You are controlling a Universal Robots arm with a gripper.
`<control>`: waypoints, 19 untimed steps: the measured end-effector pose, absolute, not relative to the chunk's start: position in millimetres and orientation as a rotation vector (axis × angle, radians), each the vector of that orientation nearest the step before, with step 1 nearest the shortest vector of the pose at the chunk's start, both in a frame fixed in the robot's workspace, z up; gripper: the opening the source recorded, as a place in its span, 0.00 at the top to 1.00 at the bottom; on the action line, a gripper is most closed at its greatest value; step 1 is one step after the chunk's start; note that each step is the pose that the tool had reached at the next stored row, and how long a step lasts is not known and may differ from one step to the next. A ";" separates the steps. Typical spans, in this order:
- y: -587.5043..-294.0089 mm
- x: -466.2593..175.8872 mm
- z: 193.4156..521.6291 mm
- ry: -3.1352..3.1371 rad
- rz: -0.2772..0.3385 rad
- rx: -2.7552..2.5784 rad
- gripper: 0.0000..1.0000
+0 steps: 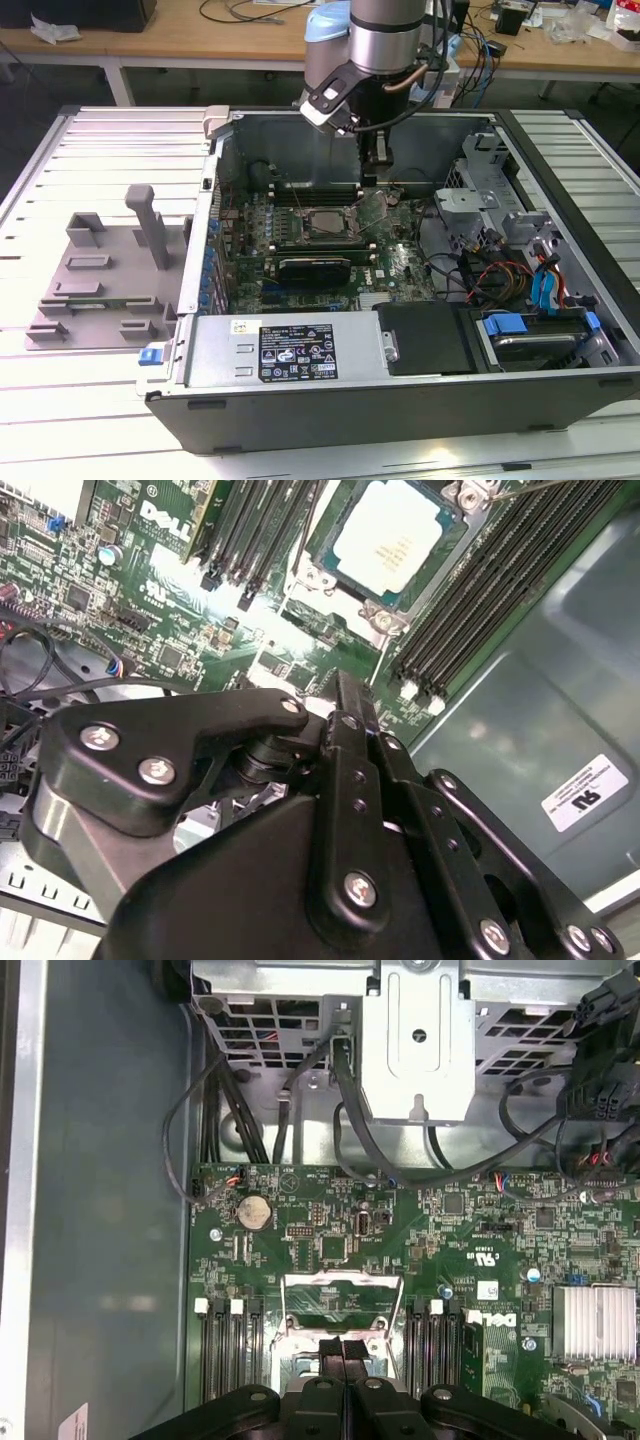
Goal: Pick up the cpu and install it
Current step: 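Close the cpu cover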
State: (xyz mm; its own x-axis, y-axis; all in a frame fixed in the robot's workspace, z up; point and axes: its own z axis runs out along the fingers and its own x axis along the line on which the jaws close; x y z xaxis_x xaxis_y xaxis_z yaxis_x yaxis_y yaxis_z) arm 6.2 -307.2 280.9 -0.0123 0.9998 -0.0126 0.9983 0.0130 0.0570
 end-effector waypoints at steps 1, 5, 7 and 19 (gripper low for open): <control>-307.3 6.8 280.9 2.200 0.049 2.173 0.89; -307.2 7.6 280.8 2.200 0.049 2.172 0.89; -307.2 8.0 280.8 2.200 0.049 2.173 0.89; -307.2 13.9 280.8 2.201 0.049 2.172 0.89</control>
State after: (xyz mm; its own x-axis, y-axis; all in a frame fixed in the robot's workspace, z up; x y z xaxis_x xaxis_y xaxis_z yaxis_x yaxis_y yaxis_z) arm 13.9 -307.2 280.8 -0.0126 0.9998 -0.0128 0.9983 0.0133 0.0570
